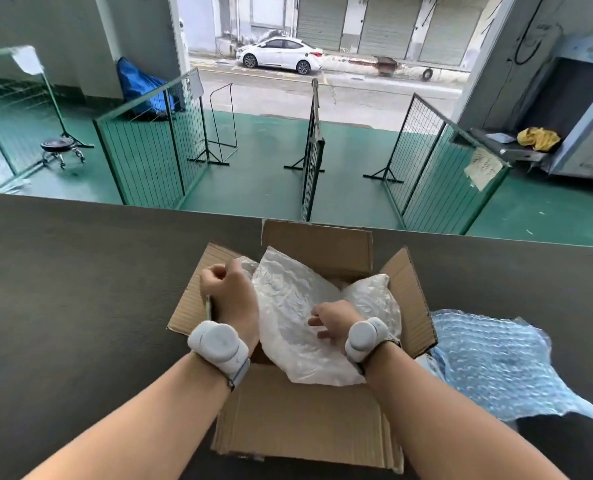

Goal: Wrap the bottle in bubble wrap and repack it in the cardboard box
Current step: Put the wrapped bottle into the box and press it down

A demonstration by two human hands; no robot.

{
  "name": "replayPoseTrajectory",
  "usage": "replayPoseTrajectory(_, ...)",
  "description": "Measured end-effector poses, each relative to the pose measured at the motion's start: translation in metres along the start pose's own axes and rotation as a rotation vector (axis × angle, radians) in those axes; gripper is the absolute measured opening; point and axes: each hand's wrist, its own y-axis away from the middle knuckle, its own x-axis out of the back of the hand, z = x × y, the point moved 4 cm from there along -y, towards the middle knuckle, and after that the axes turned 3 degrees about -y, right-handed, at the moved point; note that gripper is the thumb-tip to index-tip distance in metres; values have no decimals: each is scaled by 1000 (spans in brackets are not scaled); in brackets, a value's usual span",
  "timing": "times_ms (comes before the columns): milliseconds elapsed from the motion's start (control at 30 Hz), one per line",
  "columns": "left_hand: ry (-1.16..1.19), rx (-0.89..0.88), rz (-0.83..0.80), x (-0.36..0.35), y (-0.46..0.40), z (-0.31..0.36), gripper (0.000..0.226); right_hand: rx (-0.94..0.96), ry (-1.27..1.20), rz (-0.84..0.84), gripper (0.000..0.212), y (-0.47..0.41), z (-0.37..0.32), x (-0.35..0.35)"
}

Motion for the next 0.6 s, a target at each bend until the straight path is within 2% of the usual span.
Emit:
replayPoseTrajectory(67,-6,84,-257,-18,-1,4,17,-76,-63,-50,26,3,1,0)
replayPoseTrajectory(133,-133,246,-516,-39,12,5,19,-45,-127,-54,21,-2,-4,5)
replayPoseTrajectory(233,-496,353,-692,-55,20,-13,41,10,-200,14,15,-3,-11,16)
replayPoseTrajectory(300,-683,392,-707,-62,19,-30,61,-29,-202,12,21,-3,-4,25)
replayPoseTrajectory(367,-695,461,-672,-64,16,-49,70,-89,-198,-12,31,-2,10,32)
replayPoseTrajectory(467,-614,430,-565,-58,2,-68,69,-133,-114,-24,45,-1,28,40)
replayPoseTrajectory(533,-533,406,-542,-52,-6,-80,64,-80,-27,-10,50,-10,38,44)
replayPoseTrajectory(600,-443,393,-544,-51,-15,-92,57,-81,-47,46,56,-19,53,48)
